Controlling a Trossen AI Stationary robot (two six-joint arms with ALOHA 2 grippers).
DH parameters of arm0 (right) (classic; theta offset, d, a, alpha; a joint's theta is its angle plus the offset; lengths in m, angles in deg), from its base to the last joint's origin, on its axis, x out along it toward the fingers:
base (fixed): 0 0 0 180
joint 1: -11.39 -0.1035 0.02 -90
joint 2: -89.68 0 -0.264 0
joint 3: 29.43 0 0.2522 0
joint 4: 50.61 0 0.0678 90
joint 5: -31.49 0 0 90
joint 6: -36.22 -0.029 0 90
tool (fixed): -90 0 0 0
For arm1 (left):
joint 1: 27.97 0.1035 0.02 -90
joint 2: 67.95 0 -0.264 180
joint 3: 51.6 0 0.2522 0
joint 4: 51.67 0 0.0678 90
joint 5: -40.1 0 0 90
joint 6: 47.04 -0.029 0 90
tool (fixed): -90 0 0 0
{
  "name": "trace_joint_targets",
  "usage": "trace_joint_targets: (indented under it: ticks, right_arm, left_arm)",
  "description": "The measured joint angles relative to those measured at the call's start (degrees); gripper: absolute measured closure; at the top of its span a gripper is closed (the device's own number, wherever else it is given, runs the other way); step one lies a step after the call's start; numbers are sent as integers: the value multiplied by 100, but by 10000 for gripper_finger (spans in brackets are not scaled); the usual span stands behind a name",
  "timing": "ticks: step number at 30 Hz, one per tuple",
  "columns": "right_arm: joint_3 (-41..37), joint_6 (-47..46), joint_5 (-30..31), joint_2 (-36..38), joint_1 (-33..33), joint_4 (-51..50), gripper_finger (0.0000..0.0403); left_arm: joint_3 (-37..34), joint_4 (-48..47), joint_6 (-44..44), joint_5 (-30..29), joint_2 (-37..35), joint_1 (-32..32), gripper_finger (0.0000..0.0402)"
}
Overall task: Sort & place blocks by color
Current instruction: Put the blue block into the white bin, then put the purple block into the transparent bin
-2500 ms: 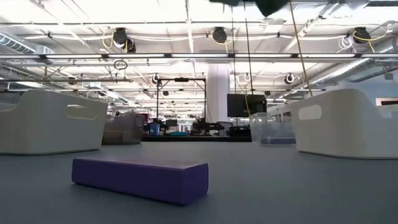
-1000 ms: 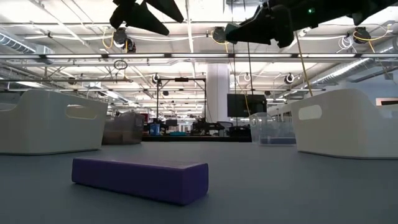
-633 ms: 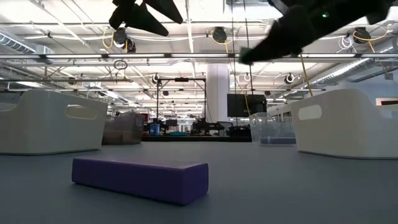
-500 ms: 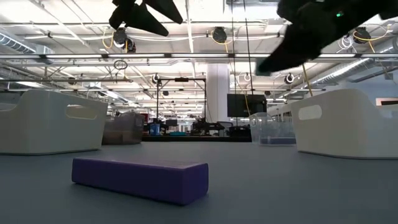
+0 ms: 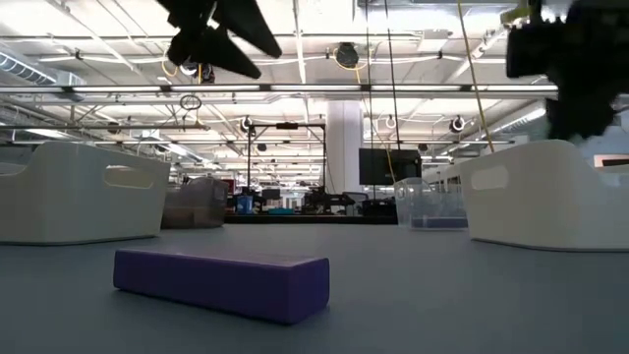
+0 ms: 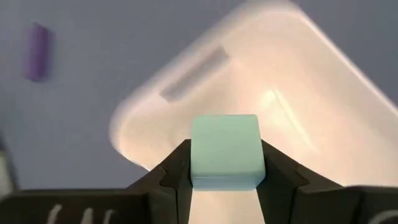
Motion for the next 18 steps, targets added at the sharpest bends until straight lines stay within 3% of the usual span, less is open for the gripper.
trace_joint_targets:
  ticks: [6,13,18]
  right_arm:
    - [0,-213,-240,-137,-123,-587,278]
    - [0,-91,-464,-141,-109,-513,112]
    - [0,-120,-973,-141,-101,253,44]
  left_arm:
    - [-477,428,-127,490,0,-106,156]
    - [-929,1483,-1159,2008,0,-307,156]
    - [-1177,2271,-1657,2465,0,-549,156]
